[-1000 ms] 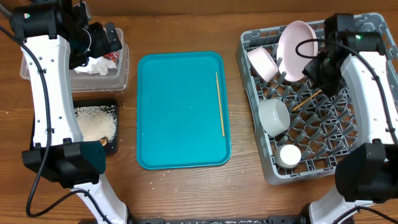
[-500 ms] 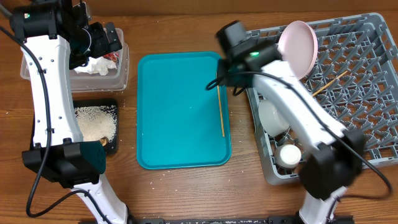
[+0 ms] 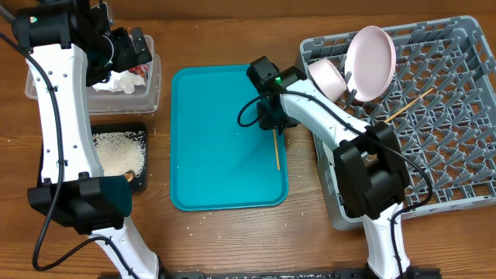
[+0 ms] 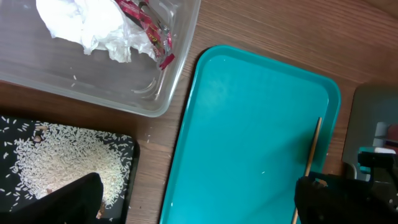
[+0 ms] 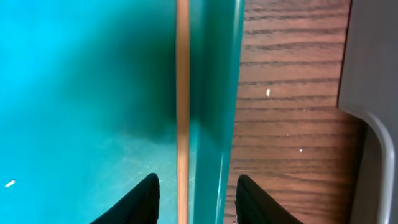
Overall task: Sort waste into correct bins and load items into the dishwasher
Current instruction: 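Grasp the second wooden chopstick on the tray with right gripper, then lay the second chopstick in the rack and release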
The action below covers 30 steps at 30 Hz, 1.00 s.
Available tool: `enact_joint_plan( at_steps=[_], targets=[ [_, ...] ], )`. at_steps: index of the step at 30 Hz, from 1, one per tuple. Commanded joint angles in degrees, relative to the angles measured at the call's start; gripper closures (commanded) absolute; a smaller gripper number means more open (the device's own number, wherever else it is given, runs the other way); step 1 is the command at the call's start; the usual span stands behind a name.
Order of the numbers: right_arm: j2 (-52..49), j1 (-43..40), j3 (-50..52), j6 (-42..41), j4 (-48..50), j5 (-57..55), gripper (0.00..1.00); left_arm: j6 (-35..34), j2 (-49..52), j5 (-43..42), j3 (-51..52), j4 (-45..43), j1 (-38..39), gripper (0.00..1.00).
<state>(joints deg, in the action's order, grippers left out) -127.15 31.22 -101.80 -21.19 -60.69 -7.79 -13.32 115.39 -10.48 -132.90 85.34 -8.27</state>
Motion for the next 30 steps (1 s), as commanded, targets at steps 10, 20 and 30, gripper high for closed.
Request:
enact_joint_plan(
  at_steps=[10, 20, 30],
  targets=[
    [-0.98, 1.03, 2.73, 3.45, 5.16, 1.16, 0.58, 0.92, -0.35, 0.42, -0.7, -0.09, -0.28, 0.0],
    [-0.98, 1.18, 8.48, 3.39, 9.35, 6.08, 0.74, 0.92, -0.35, 0.42, -0.7, -0.09, -0.28, 0.0],
    [1.46, 2.01, 7.39, -1.38, 7.78, 6.38, 0.96, 0.92, -0.35, 0.42, -0.7, -0.09, -0.28, 0.0]
  ],
)
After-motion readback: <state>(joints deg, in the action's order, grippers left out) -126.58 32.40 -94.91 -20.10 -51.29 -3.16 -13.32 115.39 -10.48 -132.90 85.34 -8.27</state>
